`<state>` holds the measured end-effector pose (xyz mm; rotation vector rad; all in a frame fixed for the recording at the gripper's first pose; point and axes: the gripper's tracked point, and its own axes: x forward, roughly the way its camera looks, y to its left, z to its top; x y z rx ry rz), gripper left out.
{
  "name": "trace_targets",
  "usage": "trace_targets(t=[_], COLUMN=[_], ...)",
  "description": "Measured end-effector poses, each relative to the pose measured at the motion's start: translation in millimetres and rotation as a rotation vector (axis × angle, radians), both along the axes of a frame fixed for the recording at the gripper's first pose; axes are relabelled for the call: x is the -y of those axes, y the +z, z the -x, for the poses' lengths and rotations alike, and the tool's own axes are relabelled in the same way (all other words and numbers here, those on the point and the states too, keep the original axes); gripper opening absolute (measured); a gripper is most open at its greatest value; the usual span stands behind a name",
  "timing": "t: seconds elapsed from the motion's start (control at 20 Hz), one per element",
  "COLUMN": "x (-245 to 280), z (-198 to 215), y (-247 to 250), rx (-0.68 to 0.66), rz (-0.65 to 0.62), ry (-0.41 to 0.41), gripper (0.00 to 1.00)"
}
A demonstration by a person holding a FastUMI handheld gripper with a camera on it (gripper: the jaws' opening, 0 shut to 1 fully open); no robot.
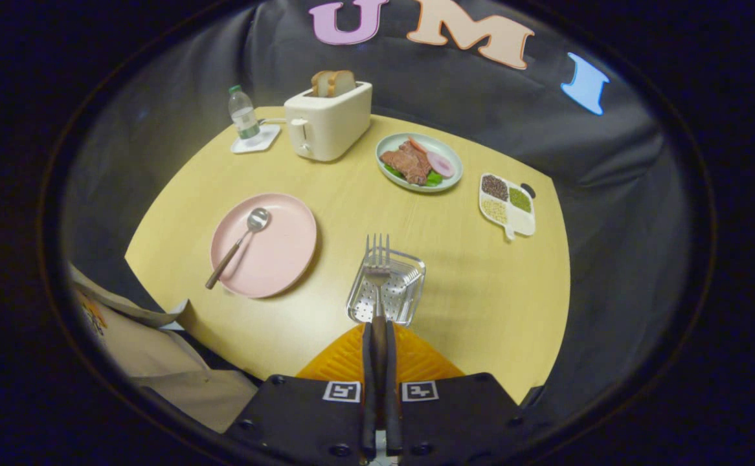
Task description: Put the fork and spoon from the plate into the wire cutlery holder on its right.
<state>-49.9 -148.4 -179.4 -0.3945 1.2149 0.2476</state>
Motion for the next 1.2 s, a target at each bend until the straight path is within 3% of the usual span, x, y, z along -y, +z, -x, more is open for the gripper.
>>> trace_targets(t=[0.75, 1.2], x=[14.4, 6.5], z=[2.3, -12.8], y=[-51.2, -58.4], rx=[-0.303, -0.331], rz=[0.088, 0.089], ry=[0.056, 0.039], gripper=[0.09, 0.12])
